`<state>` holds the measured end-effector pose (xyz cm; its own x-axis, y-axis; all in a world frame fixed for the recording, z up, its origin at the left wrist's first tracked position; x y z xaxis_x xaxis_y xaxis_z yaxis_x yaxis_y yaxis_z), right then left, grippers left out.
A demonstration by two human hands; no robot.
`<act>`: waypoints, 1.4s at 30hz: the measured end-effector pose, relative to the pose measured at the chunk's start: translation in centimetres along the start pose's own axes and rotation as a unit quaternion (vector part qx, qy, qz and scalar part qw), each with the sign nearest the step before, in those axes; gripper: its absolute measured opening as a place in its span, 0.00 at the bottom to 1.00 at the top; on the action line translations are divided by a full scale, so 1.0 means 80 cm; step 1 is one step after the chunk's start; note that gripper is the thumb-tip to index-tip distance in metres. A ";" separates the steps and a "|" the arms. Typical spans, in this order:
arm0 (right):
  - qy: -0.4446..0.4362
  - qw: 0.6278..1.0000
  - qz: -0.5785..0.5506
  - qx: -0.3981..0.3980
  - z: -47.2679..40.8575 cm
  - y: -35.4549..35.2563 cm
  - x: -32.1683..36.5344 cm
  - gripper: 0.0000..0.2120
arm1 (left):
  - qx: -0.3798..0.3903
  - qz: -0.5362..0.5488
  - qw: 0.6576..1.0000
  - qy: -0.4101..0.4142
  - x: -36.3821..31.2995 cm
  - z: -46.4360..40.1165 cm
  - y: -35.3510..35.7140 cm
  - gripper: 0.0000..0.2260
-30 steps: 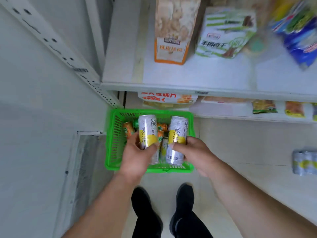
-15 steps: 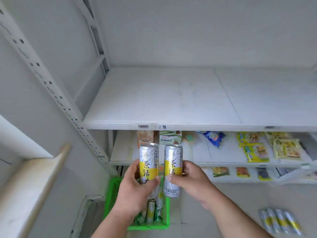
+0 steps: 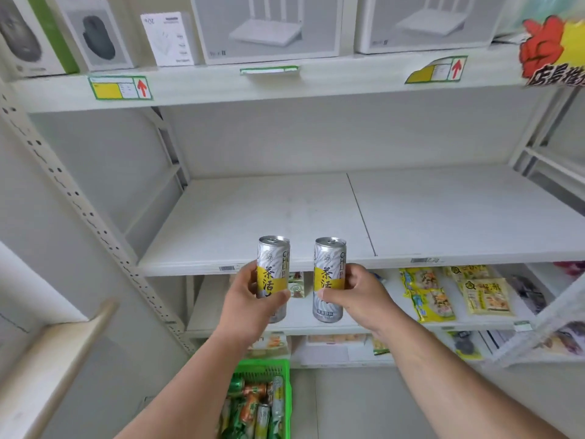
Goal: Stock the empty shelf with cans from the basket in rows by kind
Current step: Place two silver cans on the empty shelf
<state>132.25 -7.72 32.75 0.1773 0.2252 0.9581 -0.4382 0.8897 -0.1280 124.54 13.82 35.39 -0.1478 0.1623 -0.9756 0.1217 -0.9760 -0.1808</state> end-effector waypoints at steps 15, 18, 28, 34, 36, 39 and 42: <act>-0.007 0.998 0.015 -0.059 -0.193 -0.118 0.013 0.22 | -0.016 0.000 1.000 0.017 -0.001 -0.243 0.044 0.29; -0.007 0.997 0.020 -0.069 -0.232 -0.127 0.012 0.24 | -0.023 -0.014 1.000 0.016 0.005 -0.287 0.040 0.28; 0.005 0.996 0.056 -0.063 -0.351 -0.165 0.003 0.23 | -0.036 -0.068 0.997 0.005 0.036 -0.395 0.049 0.29; 0.013 0.995 0.071 -0.070 -0.396 -0.186 -0.021 0.23 | -0.047 -0.083 0.995 -0.011 0.066 -0.436 0.050 0.29; 0.013 0.996 0.063 -0.069 -0.406 -0.188 -0.026 0.24 | -0.049 -0.084 0.995 -0.014 0.073 -0.447 0.047 0.29; 0.012 0.995 0.065 -0.069 -0.419 -0.189 -0.025 0.24 | -0.052 -0.088 0.995 -0.014 0.078 -0.464 0.047 0.28; 0.010 0.995 0.070 -0.069 -0.428 -0.188 -0.021 0.22 | -0.046 -0.098 0.994 -0.011 0.075 -0.482 0.050 0.28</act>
<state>168.71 -7.86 24.26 0.1406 0.3562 0.9238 -0.3345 0.8953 -0.2943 161.96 16.46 23.99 -0.1989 0.3430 -0.9180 0.1781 -0.9085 -0.3780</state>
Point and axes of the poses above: each hand's wrist, its own z-axis away from the middle knuckle, its own y-axis out of the palm, x = y × z, the point moved 6 cm from there along -z, towards the middle knuckle, and after that the axes turned 11 degrees about x, right-handed, at the moved point
